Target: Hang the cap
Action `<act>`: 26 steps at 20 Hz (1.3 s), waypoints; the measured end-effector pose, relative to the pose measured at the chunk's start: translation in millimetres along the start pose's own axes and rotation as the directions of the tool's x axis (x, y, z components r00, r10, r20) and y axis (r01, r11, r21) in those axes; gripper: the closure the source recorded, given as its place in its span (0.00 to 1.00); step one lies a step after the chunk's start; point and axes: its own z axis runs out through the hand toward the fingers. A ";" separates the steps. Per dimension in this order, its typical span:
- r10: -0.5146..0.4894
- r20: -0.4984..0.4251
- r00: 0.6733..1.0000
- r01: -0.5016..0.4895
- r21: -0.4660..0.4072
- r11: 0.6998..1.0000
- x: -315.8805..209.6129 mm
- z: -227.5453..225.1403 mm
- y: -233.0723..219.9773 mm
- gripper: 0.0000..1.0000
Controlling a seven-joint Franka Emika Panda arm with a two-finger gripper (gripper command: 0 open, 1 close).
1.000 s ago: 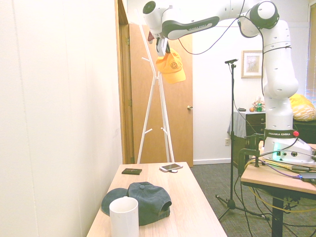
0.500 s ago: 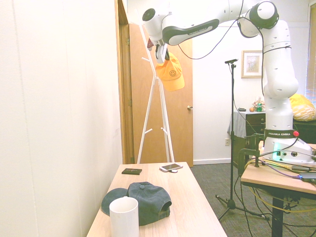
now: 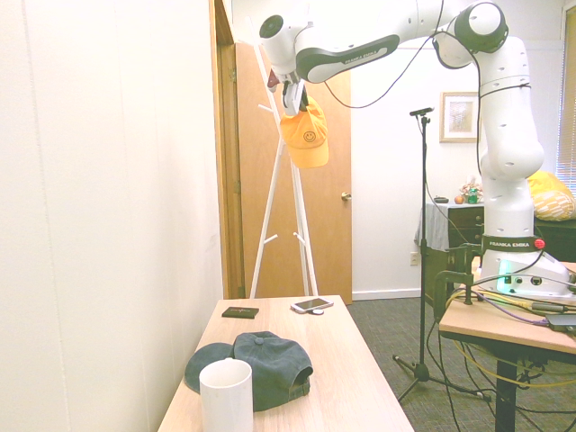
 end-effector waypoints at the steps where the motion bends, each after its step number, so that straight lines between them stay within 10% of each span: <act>1: 0.000 0.000 1.000 0.000 0.000 1.000 0.0 0.0 0.0 0.00; 12: 0.000 0.011 1.000 0.000 0.008 1.000 -1.1 -0.9 0.0 0.00; 16: -0.005 0.107 0.994 -0.011 0.145 0.989 -9.5 -10.4 -10.7 0.00; 26: -0.119 0.440 0.890 -0.143 0.517 0.844 -9.2 -40.6 -26.4 0.00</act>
